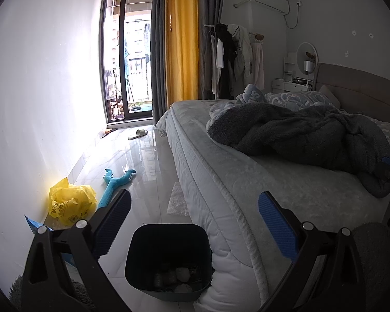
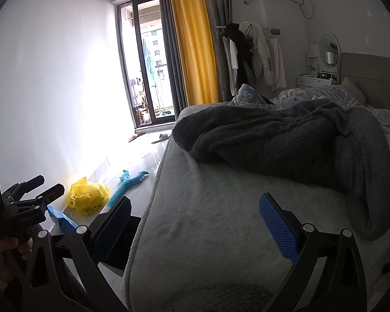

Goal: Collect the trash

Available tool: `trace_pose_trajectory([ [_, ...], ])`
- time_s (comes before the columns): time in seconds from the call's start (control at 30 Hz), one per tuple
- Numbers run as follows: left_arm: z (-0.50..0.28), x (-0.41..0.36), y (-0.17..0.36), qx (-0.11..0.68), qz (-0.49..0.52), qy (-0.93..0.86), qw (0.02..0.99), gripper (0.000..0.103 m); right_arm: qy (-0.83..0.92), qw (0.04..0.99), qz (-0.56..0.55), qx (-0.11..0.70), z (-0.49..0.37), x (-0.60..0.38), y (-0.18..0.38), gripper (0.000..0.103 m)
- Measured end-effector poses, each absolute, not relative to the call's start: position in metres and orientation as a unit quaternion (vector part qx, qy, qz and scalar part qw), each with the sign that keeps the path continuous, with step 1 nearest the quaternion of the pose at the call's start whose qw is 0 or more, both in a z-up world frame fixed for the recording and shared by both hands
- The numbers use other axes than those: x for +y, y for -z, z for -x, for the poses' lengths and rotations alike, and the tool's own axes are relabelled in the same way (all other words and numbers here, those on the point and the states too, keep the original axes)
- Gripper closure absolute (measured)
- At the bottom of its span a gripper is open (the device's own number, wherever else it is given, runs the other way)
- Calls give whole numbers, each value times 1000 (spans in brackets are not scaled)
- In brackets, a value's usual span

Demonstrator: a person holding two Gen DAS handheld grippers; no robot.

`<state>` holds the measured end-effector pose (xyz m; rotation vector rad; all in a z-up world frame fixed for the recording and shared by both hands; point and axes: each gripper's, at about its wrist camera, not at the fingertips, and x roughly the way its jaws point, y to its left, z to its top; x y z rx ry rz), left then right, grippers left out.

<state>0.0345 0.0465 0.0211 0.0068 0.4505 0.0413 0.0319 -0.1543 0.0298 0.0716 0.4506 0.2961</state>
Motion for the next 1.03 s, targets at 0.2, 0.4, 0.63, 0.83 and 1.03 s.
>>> trace_pose_trajectory([
  [0.2, -35, 46, -21, 223, -4, -21, 975, 3, -146, 963, -35, 223, -32, -154, -30, 3],
  [0.4, -35, 46, -21, 223, -4, -21, 975, 3, -146, 963, -35, 223, -32, -154, -30, 3],
  [0.63, -34, 45, -21, 224, -3, -18, 974, 3, -146, 963, -35, 223, -32, -154, -30, 3],
  [0.83, -35, 44, -21, 226, -2, -16, 974, 3, -146, 963, -35, 223, -32, -154, -31, 3],
  [1.03, -33, 46, -22, 225, -3, -20, 974, 3, -147, 963, -35, 223, -32, -154, -31, 3],
])
